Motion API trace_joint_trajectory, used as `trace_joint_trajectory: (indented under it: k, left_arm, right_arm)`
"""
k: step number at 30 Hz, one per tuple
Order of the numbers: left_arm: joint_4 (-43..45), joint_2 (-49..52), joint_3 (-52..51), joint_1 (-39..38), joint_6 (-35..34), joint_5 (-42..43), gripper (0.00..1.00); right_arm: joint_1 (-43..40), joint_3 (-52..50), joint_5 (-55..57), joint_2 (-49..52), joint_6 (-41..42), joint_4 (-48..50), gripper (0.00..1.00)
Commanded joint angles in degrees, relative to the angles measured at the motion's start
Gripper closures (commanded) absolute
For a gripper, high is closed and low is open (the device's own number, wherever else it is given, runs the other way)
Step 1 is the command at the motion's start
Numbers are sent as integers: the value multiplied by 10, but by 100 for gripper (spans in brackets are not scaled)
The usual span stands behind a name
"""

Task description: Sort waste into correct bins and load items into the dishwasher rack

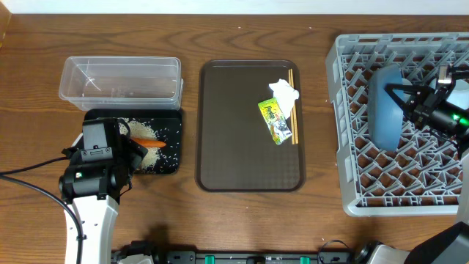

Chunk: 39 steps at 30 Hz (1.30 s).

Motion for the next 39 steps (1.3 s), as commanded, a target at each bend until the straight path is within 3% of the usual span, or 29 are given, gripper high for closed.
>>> trace_joint_trajectory:
  k: [1, 21, 29, 32, 35, 39]
  left_arm:
    - [-2, -2, 7, 3, 8, -7, 2]
    - [-2, -2, 7, 3, 8, -7, 2]
    - [-2, -2, 7, 3, 8, -7, 2]
    - [-2, -2, 7, 3, 8, -7, 2]
    - [-2, -2, 7, 3, 8, -7, 2]
    - [-2, -2, 7, 3, 8, -7, 2]
  right_arm:
    - [-15, -6, 33, 2, -9, -7, 99]
    - [-48, -6, 332, -128, -9, -151, 99]
    - [-48, -6, 367, -133, -12, -176, 98]
    - [-48, -6, 367, -133, -20, -178, 90]
    - [-48, -6, 371, -133, -21, -179, 61]
    - [-48, -6, 389, -133, -20, -179, 49]
